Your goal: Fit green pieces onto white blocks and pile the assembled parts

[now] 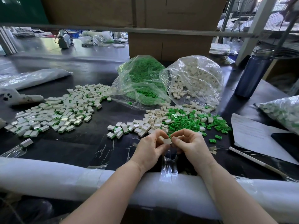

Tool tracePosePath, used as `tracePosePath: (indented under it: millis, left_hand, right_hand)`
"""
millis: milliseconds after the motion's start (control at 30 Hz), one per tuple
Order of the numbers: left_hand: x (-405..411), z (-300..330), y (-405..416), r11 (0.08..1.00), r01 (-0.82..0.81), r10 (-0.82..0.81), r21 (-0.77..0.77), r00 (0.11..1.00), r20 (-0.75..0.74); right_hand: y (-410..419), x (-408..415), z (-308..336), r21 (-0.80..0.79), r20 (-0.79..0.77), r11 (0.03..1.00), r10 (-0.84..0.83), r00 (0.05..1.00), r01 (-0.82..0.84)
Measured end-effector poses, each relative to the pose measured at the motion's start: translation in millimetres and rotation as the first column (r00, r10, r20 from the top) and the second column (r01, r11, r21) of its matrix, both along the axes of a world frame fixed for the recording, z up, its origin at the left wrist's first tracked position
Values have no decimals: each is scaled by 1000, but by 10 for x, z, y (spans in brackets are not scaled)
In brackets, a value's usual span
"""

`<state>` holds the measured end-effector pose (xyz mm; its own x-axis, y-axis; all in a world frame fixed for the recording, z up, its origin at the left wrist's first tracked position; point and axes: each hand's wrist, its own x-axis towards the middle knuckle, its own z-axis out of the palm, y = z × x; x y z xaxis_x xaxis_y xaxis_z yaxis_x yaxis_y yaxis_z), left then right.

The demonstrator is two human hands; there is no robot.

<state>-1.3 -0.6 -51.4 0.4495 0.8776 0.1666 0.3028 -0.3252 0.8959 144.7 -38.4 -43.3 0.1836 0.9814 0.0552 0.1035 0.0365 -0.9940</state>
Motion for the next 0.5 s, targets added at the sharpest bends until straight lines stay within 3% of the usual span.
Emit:
tracePosePath:
  millis: [300, 500]
  left_hand:
    - [6, -14, 30, 995, -54, 55, 84, 998, -5]
    - [45, 6, 104, 996, -88, 88, 0, 996, 10]
  right_hand:
    - [24, -22, 11, 36, 63, 998, -62, 996, 60]
    - [102, -20, 85, 30, 209, 996, -88, 974, 83]
